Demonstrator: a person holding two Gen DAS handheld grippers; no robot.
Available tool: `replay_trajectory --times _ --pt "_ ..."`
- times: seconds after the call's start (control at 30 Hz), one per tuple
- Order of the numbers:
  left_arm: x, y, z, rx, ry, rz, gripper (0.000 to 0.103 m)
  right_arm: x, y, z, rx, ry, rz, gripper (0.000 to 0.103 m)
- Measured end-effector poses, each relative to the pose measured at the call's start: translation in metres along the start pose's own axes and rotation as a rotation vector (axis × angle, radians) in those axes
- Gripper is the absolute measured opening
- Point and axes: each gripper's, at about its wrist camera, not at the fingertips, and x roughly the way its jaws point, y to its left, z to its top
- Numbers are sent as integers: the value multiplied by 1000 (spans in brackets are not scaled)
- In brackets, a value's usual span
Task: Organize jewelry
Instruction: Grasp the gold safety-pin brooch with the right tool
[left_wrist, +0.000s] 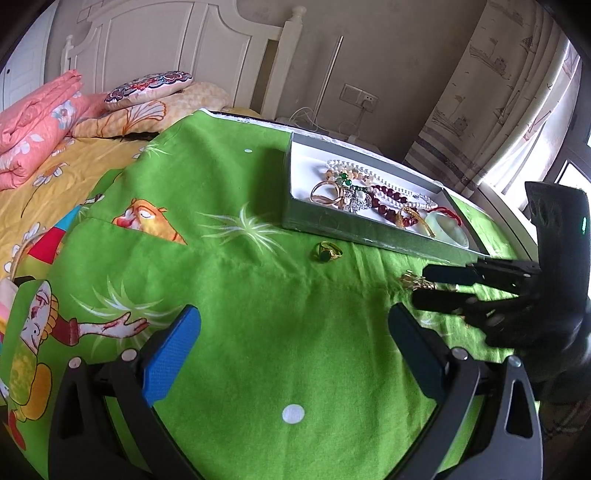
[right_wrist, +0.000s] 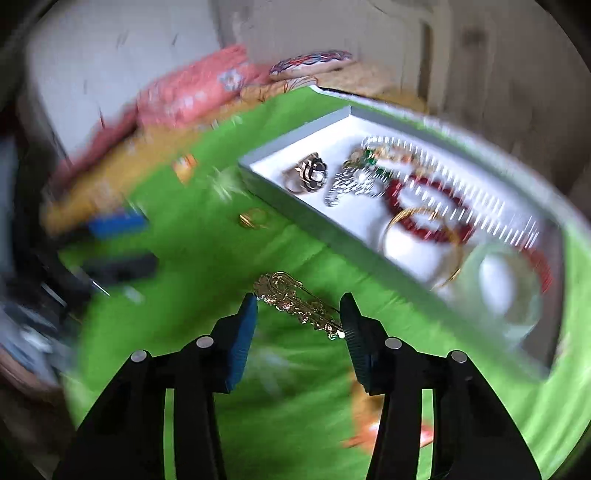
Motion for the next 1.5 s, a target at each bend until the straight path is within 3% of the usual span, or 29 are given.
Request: replay_trajectory --times 0.1,0.13,0.23,0.33,0.4,0.43,0.47,0.5,0.7,0.73,0.8,0.87,0.93,1.13,1.5 --pt "0 0 0 0 0 0 101 -4 -24 -1 223 -10 185 33" --pt "0 0 0 0 1 0 101 0 -33 -2 288 4 200 33" --pt "0 0 0 -1 1 0 101 5 -52 -3 364 -11 125 27" --pt "0 0 0 -1 0 -1 101 -9 -48 -2 302 -113 70 29" --pt "0 1 0 -1 1 -2 101 -15 -35 -3 237 -142 66 44" --pt "0 1 -1 1 3 -2 101 -18 -25 -4 179 -145 60 68" --pt "0 1 -1 2 4 -2 101 -18 -18 -6 124 -142 51 84" --pt "0 1 -2 2 4 -3 101 -18 -8 -9 70 -139 40 84" --pt "0 1 -2 0 5 -3 101 11 38 -30 -241 3 -167 62" --pt "0 1 -2 -1 7 -3 101 9 43 -32 -257 -6 -166 53" --pt "0 2 -2 -3 8 -4 101 5 44 -34 -249 -9 -165 46" --pt "1 2 -2 -3 11 -4 101 -1 40 -35 -205 -19 -178 27" --pt "1 3 -1 -4 14 -5 101 -6 32 -37 -141 -29 -177 19" --pt "3 3 0 -7 19 1 101 -13 19 -56 16 -79 -96 19" --pt "11 1 0 -2 61 42 101 -60 13 -90 182 -296 -39 19"
